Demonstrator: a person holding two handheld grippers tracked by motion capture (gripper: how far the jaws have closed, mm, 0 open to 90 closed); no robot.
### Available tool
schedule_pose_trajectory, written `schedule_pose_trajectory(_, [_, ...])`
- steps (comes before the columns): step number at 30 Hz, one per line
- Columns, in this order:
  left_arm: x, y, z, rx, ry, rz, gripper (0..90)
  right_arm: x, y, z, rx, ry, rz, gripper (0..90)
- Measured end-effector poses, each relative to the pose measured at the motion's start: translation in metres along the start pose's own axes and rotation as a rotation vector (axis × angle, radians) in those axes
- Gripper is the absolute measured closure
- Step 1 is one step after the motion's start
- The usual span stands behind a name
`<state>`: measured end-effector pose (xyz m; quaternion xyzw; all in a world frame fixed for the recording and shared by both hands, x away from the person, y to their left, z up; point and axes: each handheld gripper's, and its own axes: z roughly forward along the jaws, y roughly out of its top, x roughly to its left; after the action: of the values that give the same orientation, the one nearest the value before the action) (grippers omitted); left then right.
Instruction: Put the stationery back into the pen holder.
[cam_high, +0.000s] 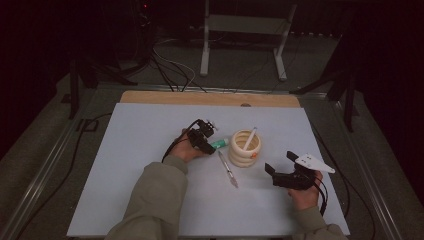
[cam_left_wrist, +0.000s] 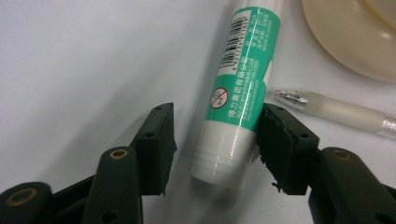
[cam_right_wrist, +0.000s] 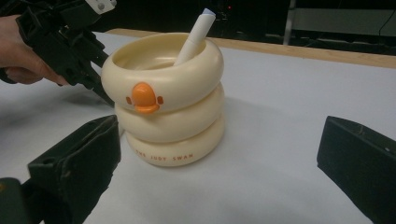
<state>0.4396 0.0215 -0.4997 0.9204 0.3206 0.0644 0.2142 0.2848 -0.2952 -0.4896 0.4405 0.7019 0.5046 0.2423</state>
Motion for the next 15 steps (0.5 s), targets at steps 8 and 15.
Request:
schedule_pose_trajectory(8, [-0.0015, 0.0001, -0.0010, 0.006, 0.009, 0.041, 65.4, 0.0006, -0.0001, 0.0005, 0.003, 0.003, -0.002, 0.3])
schedule_pose_trajectory(15, [-0.0011, -0.0008, -0.0013, -0.002, 0.006, 0.036, 65.9, 0.0002, 0.0000, 0.0002, 0.001, 0.004, 0.001, 0.3])
